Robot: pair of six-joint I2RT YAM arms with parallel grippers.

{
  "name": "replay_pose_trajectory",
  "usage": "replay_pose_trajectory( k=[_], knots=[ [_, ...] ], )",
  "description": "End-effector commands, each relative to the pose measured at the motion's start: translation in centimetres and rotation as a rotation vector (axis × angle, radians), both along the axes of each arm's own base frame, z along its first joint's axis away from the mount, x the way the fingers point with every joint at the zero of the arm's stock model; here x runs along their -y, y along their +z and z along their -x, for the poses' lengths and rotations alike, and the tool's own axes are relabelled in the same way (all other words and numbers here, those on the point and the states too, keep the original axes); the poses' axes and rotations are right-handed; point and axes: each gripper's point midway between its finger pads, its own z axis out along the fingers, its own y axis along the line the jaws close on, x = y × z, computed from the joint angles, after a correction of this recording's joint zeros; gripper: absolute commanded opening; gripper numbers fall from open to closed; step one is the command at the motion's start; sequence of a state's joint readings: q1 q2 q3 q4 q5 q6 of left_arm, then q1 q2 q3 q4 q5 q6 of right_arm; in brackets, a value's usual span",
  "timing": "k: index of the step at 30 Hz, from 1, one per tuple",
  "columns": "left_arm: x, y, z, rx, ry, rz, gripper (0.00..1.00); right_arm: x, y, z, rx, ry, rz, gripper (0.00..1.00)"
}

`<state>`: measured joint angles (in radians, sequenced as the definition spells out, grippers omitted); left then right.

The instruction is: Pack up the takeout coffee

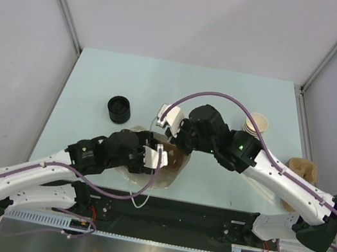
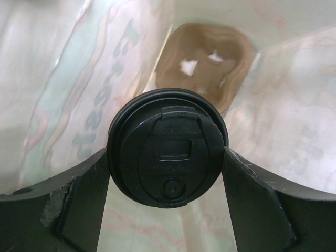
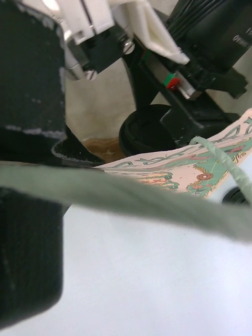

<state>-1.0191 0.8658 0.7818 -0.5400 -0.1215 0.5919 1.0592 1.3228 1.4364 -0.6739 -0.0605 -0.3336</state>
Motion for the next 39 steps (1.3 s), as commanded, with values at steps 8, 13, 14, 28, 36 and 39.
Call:
replay_pose_trajectory(
  k=[8,13,14,28,36,39],
  knots=[
    [-1.3,-0.2,-0.5,0.000,0.069,-0.059,0.00,-0.5,2.2,0.4,0.035,0.023,-0.072,0.00],
    [-1.1,-1.0,-0.4,-0.025,0.074,-0.064,0.00,-0.6,2.1,0.5,0.026,0.030,-0.075,0.00],
    [-1.1,-1.1,-0.4,-0.026,0.076,-0.063,0.00,-0.6,2.1,0.5,0.021,0.033,-0.076,0.00],
    [2.4,4.0,0.4,-0.046,-0.028,0.112,0.00,-0.5,1.7,0.4,-0.017,0.053,-0.080,0.00],
    [5.2,3.3,2.7,-0.141,-0.166,0.180,0.00,-0.6,1.7,0.2,-0.014,0.051,-0.083,0.00],
    [6.4,2.8,2.7,-0.162,-0.184,0.200,0.00,-0.7,1.6,0.3,-0.023,0.053,-0.084,0.00]
  ],
)
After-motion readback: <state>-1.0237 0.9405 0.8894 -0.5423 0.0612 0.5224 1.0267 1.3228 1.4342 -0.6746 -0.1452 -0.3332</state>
